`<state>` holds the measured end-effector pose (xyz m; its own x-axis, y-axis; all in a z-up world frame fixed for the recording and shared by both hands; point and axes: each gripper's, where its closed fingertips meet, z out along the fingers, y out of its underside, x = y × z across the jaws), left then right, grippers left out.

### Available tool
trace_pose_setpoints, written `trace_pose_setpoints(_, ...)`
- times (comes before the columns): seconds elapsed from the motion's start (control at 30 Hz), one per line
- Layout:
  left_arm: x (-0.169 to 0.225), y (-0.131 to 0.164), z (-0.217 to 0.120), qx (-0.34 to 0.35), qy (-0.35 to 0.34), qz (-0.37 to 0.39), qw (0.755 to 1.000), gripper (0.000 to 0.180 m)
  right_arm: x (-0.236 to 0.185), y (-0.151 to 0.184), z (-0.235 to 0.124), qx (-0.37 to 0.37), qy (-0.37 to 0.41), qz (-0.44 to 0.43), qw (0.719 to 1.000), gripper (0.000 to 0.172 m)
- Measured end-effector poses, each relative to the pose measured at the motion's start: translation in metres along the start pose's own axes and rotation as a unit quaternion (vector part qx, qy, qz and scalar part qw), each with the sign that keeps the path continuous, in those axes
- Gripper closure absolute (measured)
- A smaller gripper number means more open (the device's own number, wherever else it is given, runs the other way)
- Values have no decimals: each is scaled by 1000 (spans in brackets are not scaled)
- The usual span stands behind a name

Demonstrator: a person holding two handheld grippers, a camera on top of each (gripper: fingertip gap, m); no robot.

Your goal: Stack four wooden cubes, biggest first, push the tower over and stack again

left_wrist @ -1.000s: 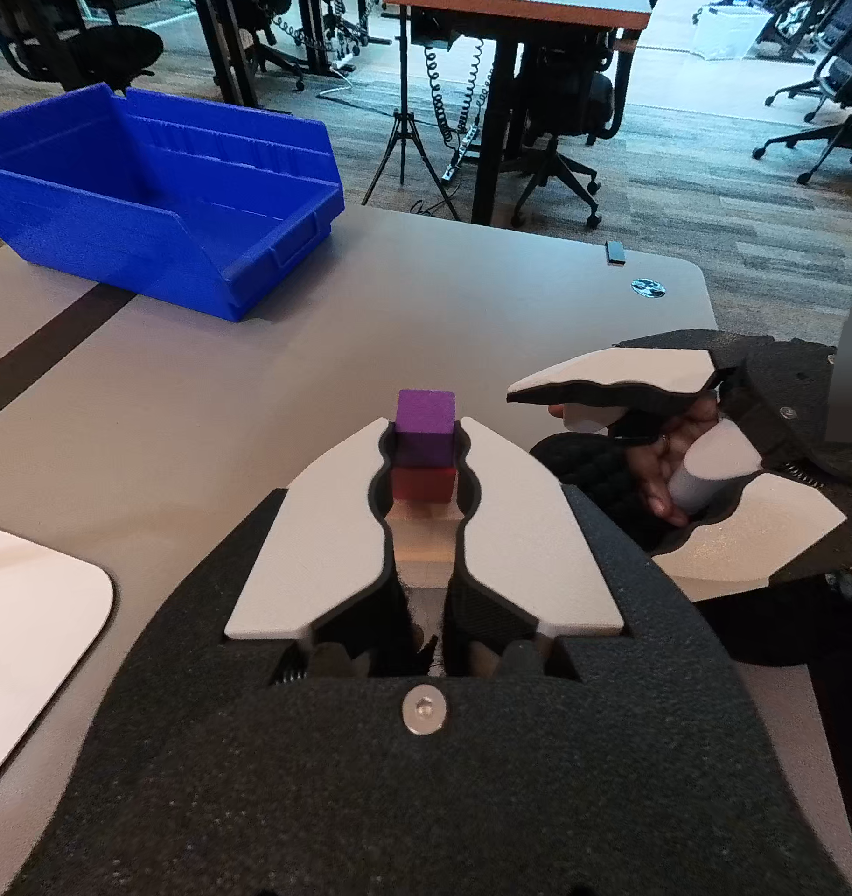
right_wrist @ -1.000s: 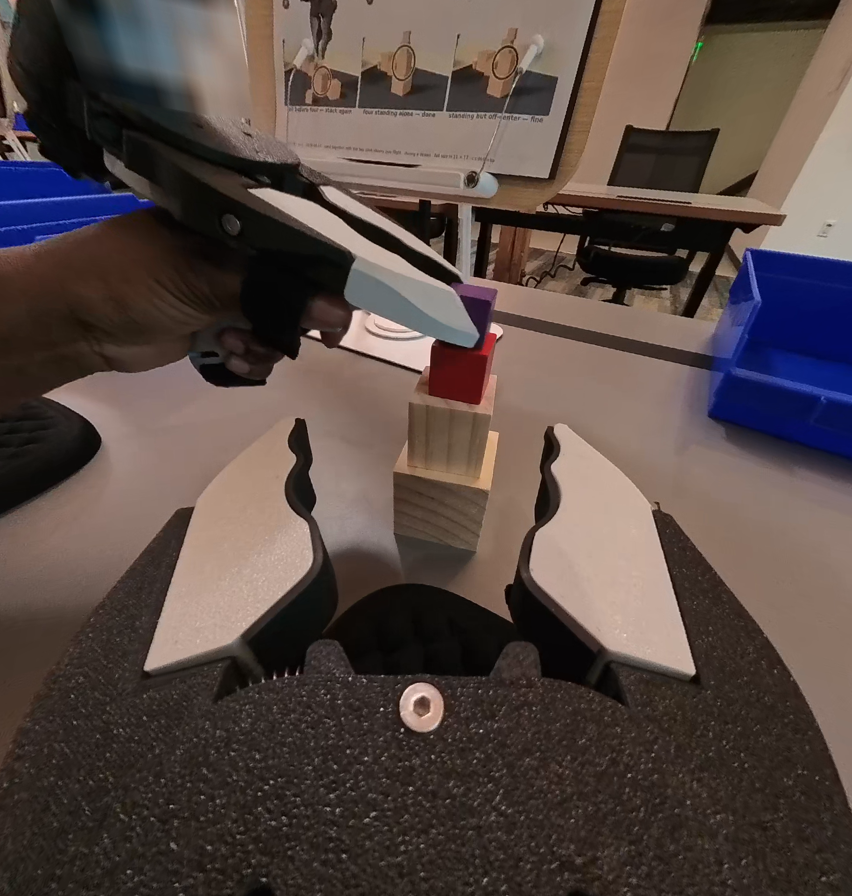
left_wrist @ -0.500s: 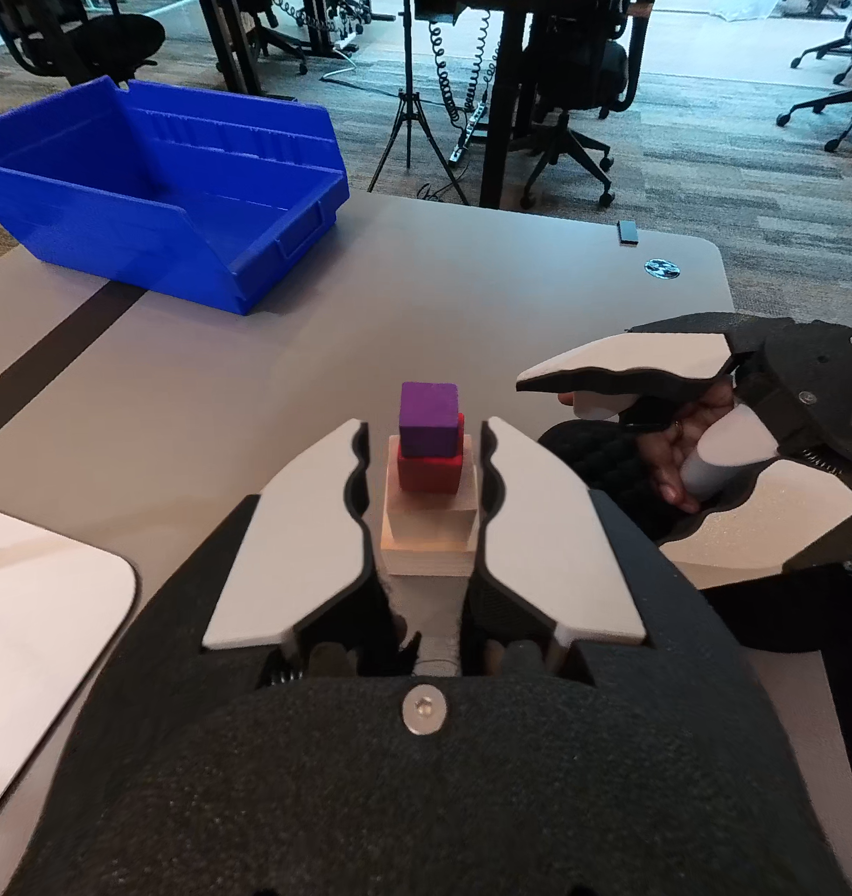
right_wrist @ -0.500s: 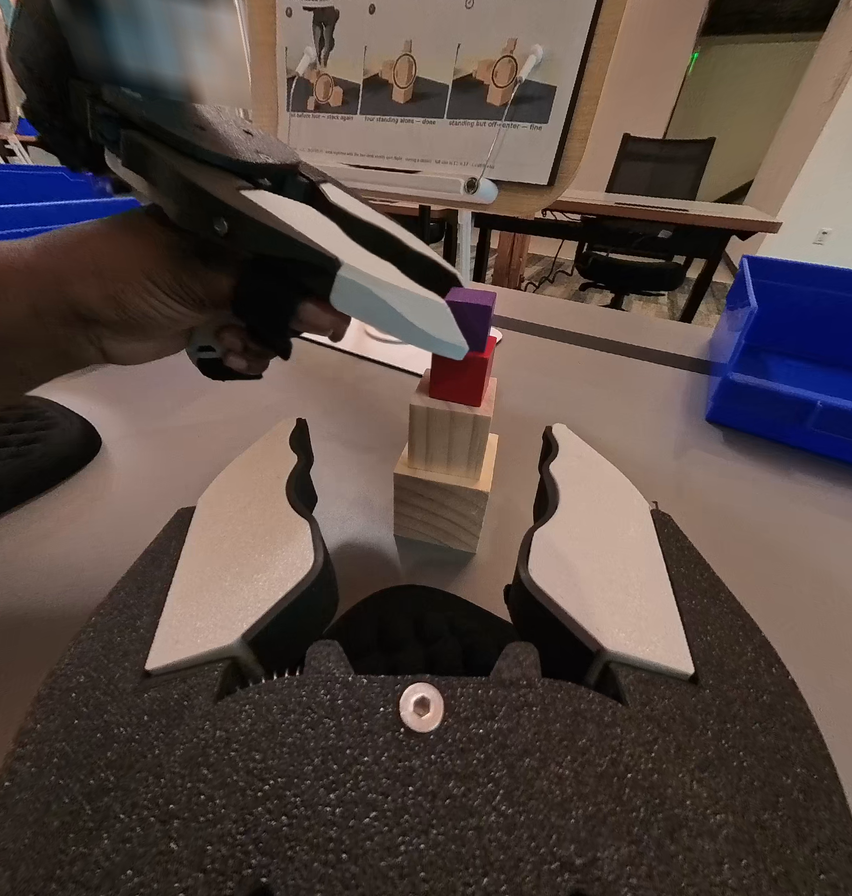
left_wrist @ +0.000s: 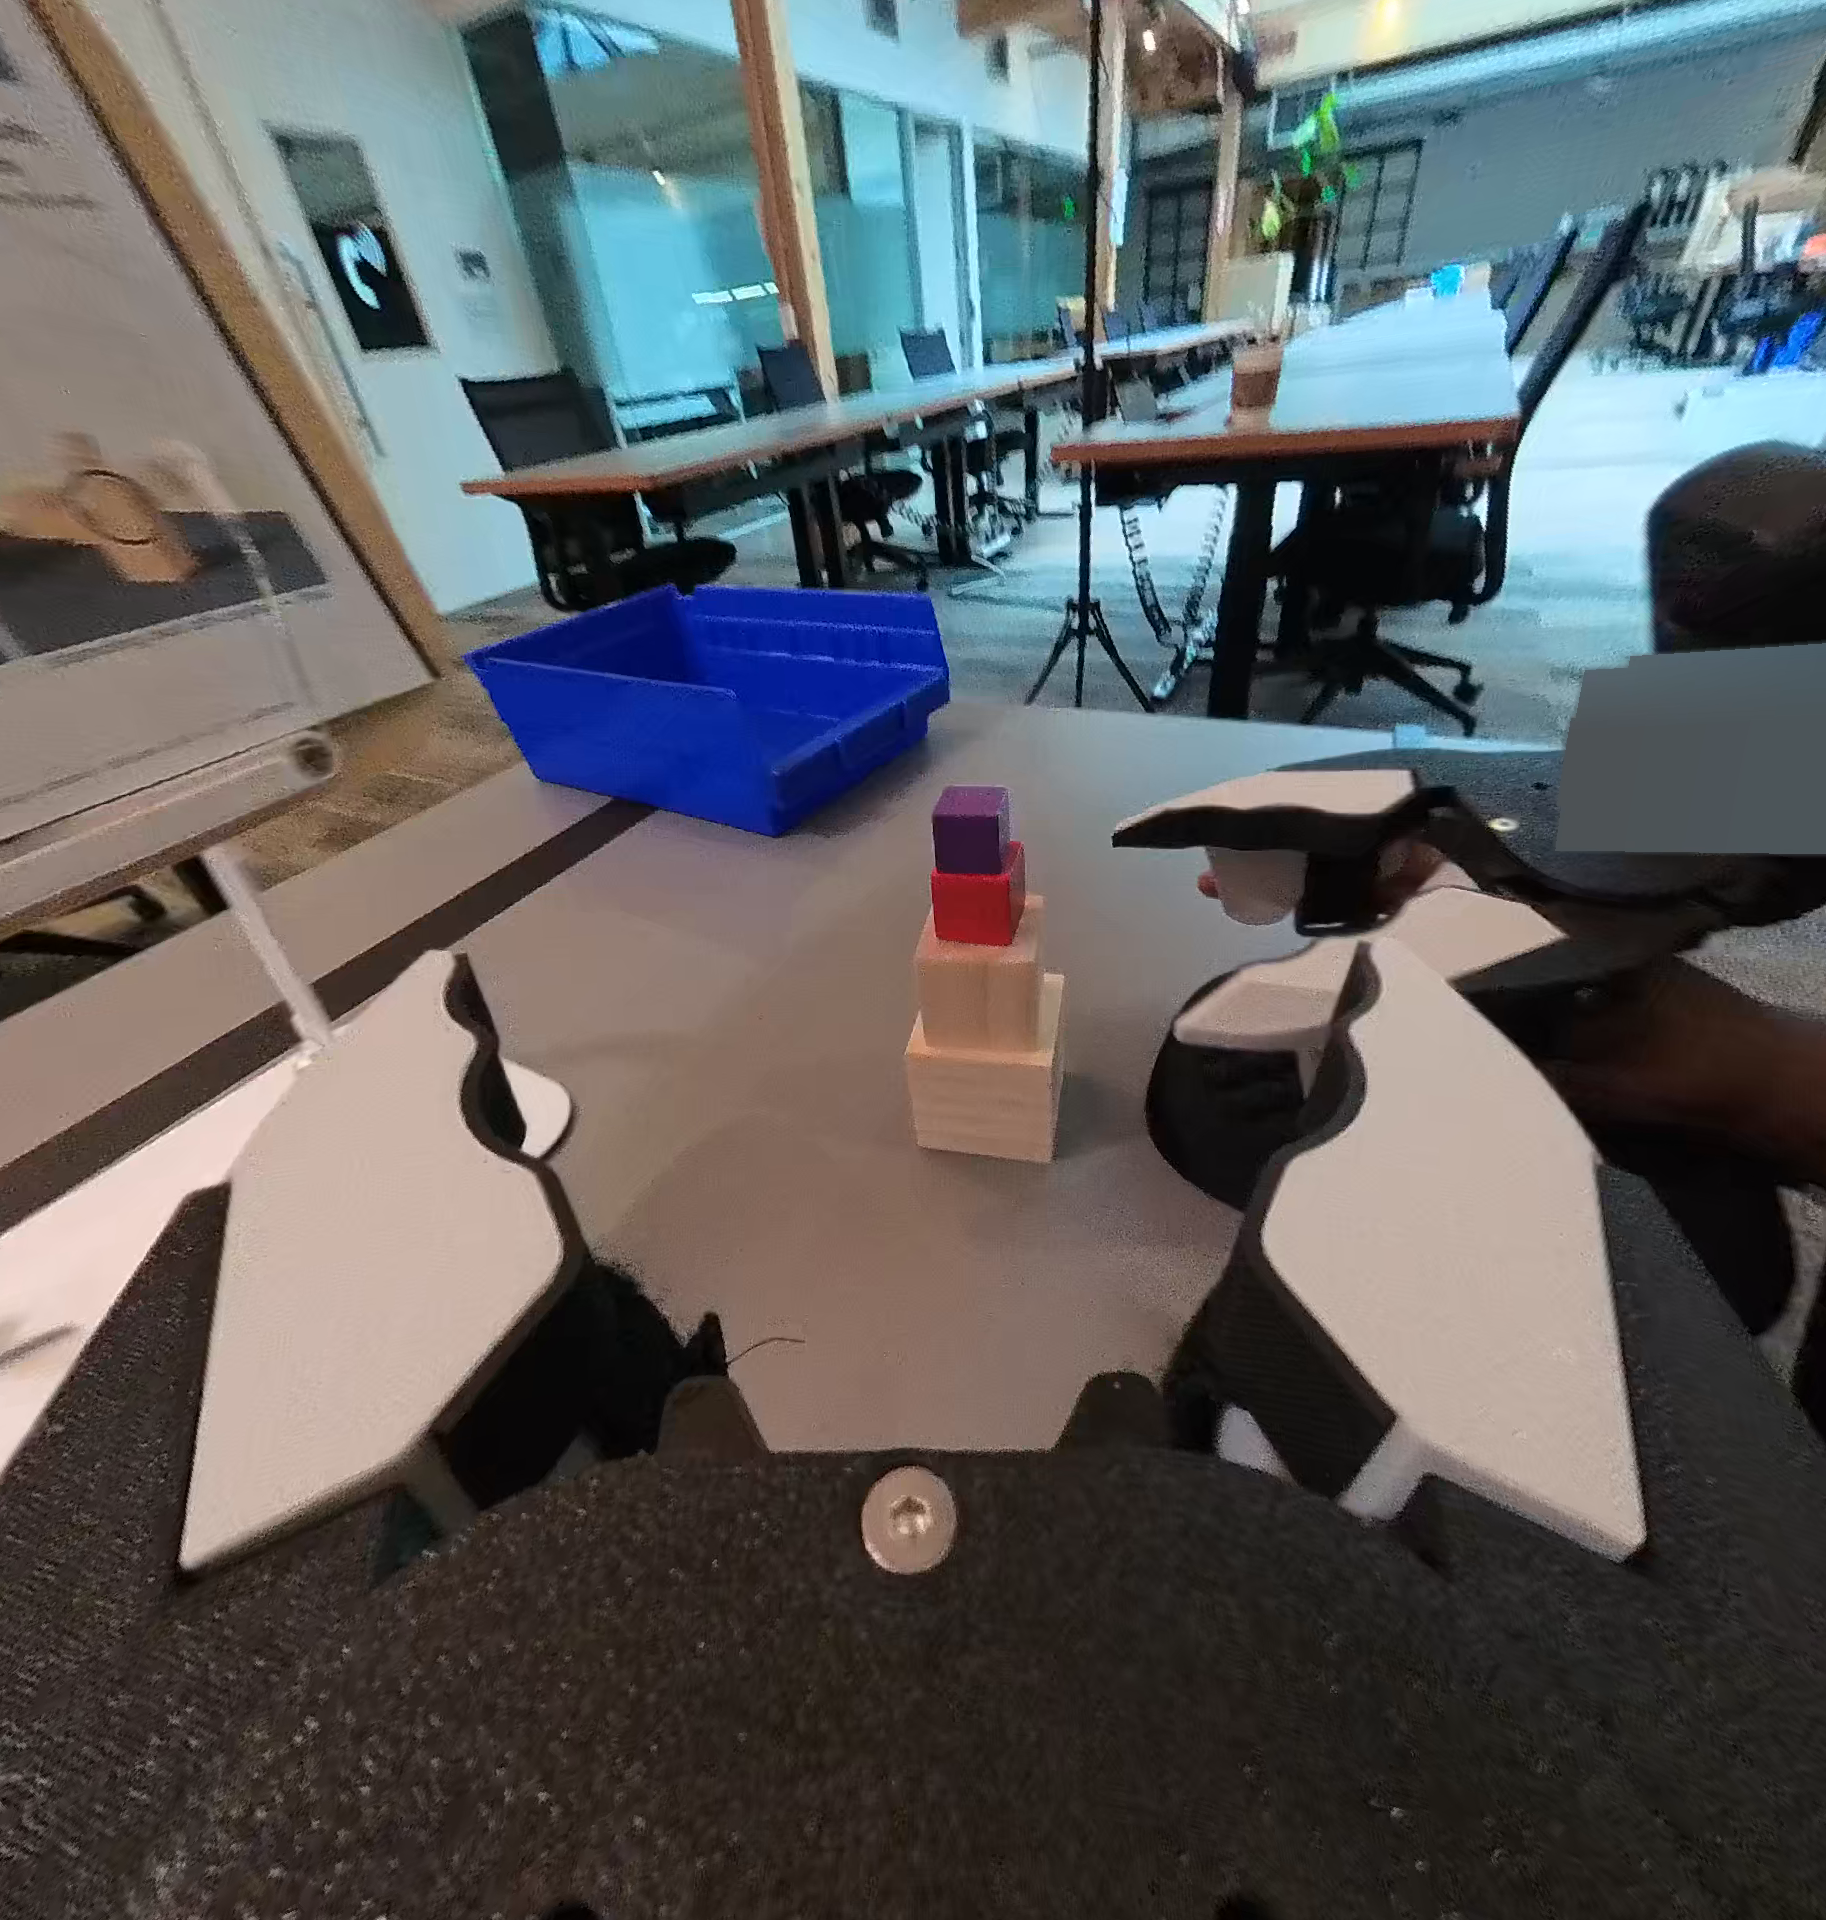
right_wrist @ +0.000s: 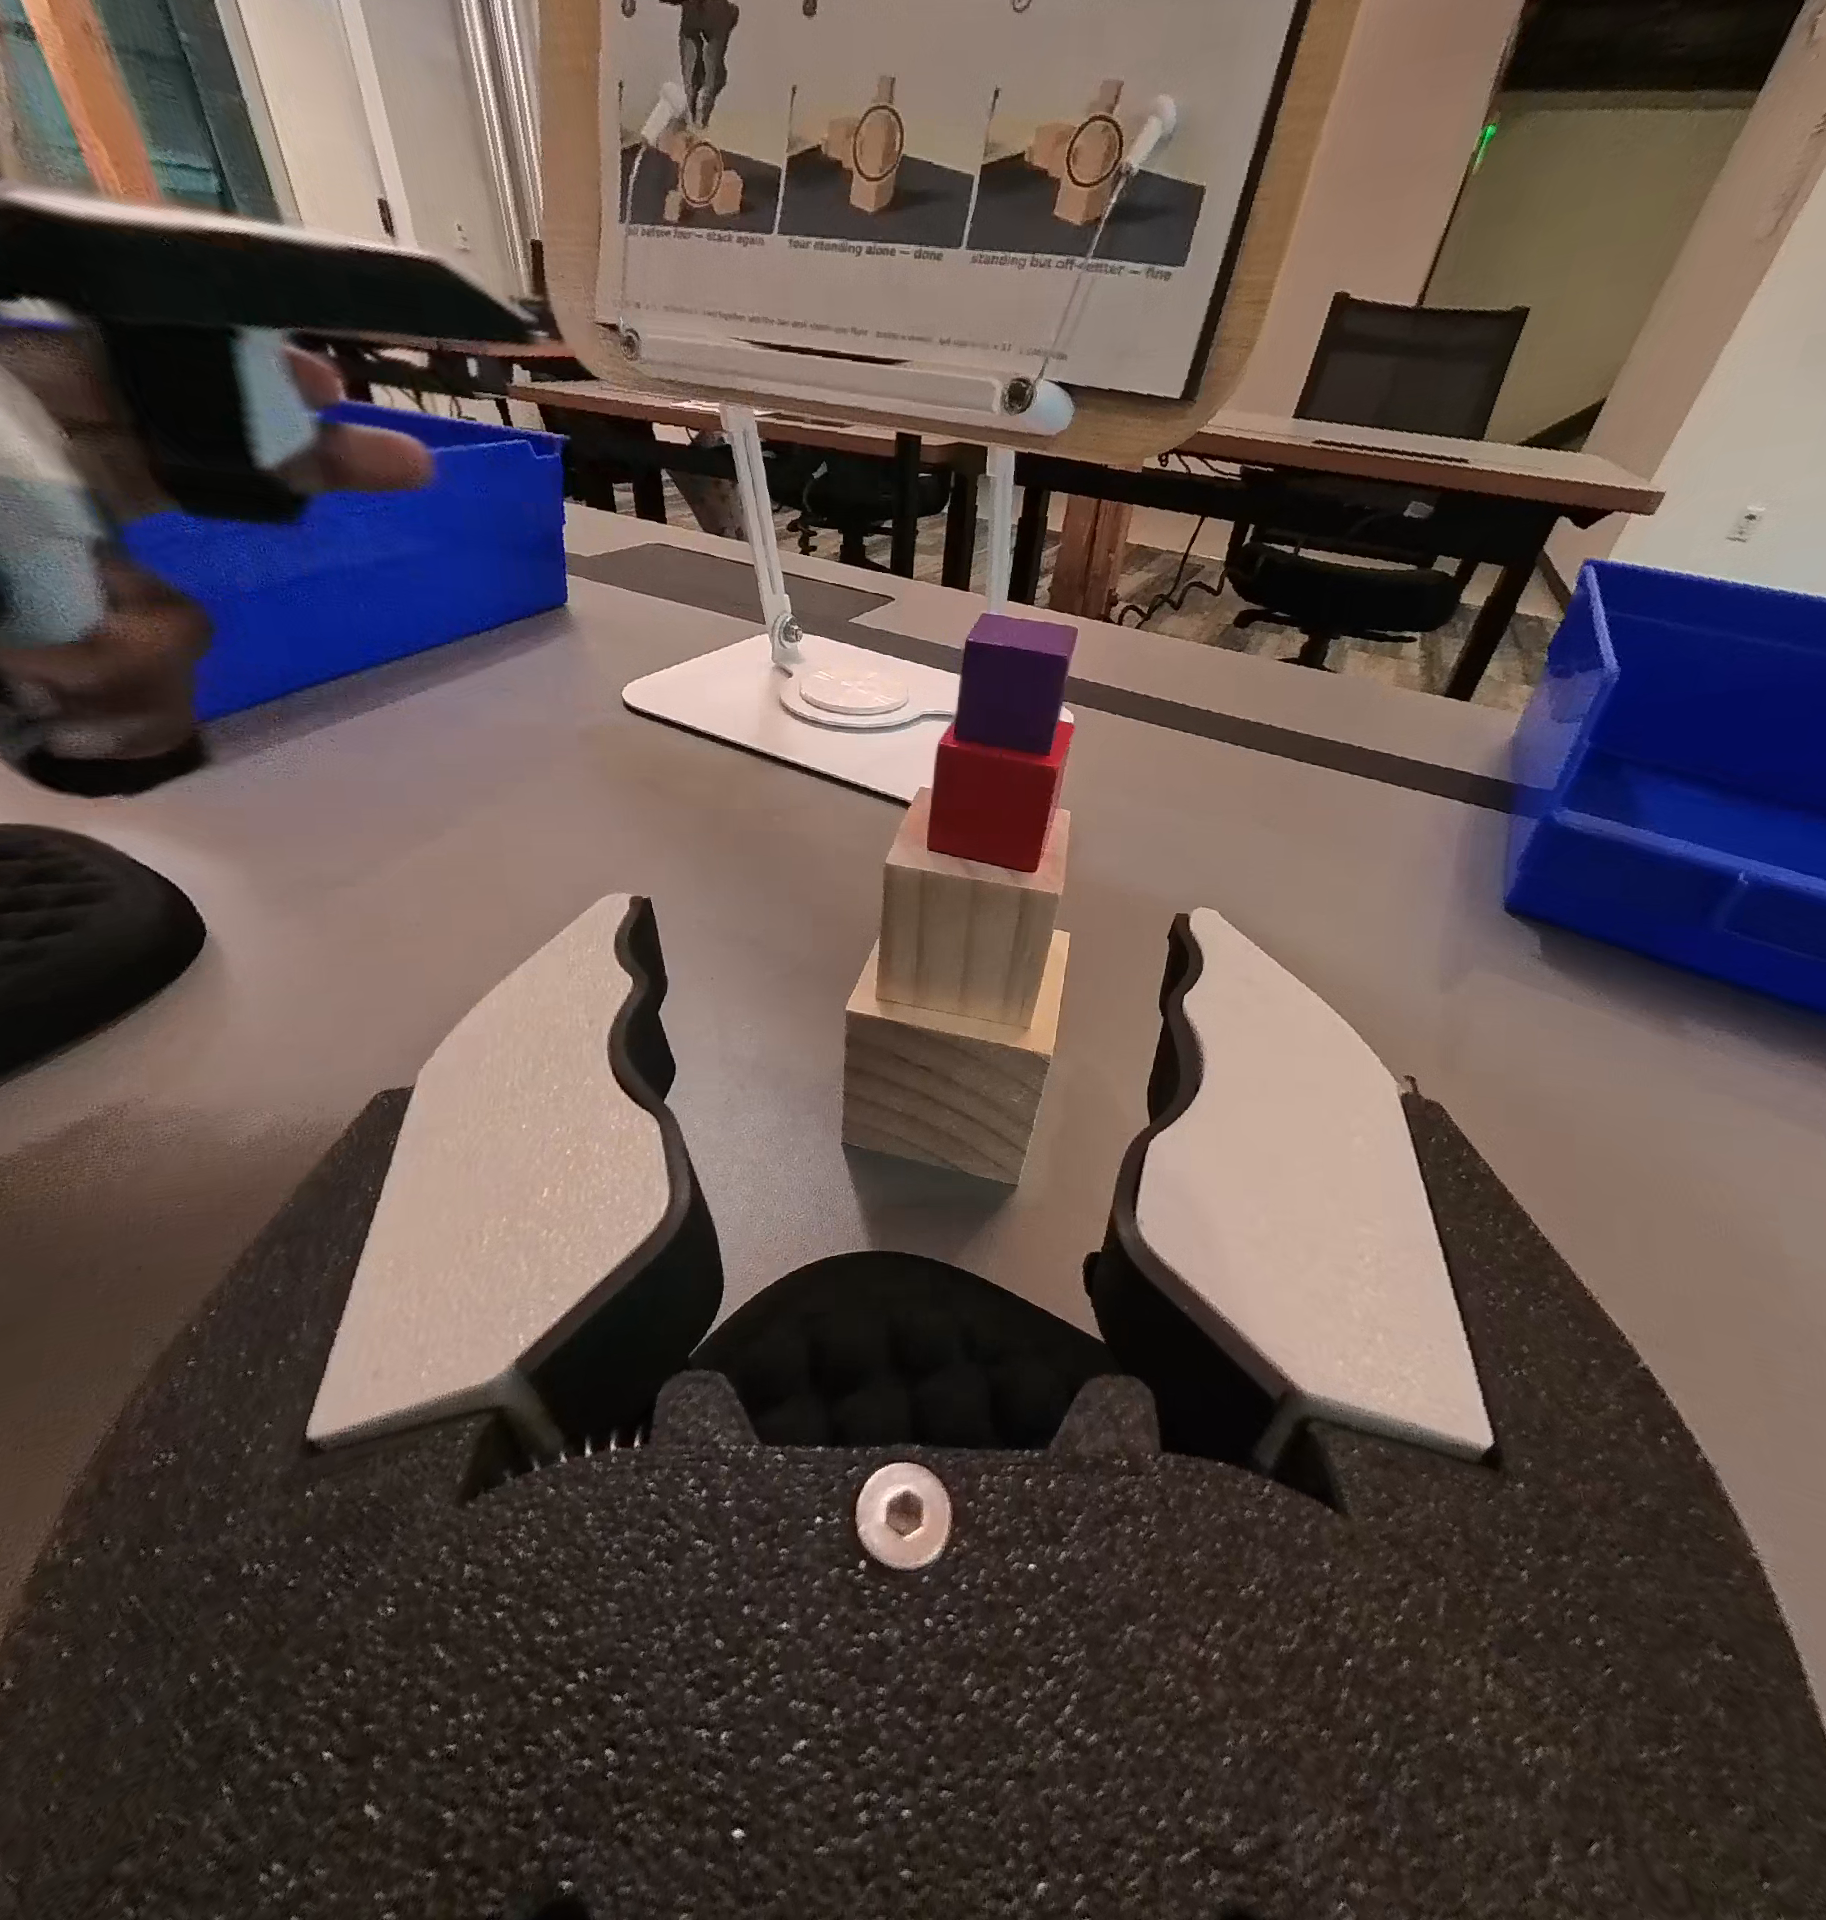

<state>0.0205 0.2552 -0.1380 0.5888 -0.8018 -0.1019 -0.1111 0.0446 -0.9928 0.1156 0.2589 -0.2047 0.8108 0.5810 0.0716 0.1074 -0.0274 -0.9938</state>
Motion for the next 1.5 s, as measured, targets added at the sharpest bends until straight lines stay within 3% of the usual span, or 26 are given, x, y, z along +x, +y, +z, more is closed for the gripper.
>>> trace_pose_setpoints(0.13, -4, 7, -45, 40, -47, -13, 998, 34, -1, 1, 1, -3, 2, -8, 1000, 80)
trace_pose_setpoints(0.27, 1, 24, -68, 47, -60, -5, 997, 34, -2, 0, 0, 0, 2, -13, 1000, 77)
trace_pose_setpoints(0.43, 4, 48, -85, 33, -58, -16, 998, 34, -3, -1, -1, 4, 2, -20, 1000, 76)
trace_pose_setpoints(0.7, 1, 48, -88, 44, -80, -14, 996, 34, -7, -10, -7, 37, -9, -32, 999, 71)
trace_pose_setpoints(0.87, -1, 46, -93, 62, -85, -27, 994, 34, 3, -21, -13, 11, -70, -48, 996, 97)
trace_pose_setpoints(0.93, 1, 46, -93, 60, -79, -24, 995, 34, 8, -29, -17, -10, -137, -60, 989, 113)
trace_pose_setpoints(1.07, 3, 50, -90, 46, -74, -19, 996, 34, 41, -45, -25, -13, -262, -94, 960, 172)
trace_pose_setpoints(1.13, 3, 51, -89, 41, -72, -18, 996, 35, 57, -49, -30, 3, -332, -124, 935, 172)
trace_pose_setpoints(1.23, 3, 53, -87, 32, -75, -16, 997, 35, 86, -44, -16, -25, -348, -126, 929, 172)
trace_pose_setpoints(1.5, 5, 55, -85, 26, -73, -8, 997, 36, 86, -13, 14, -79, -427, -132, 891, 172)
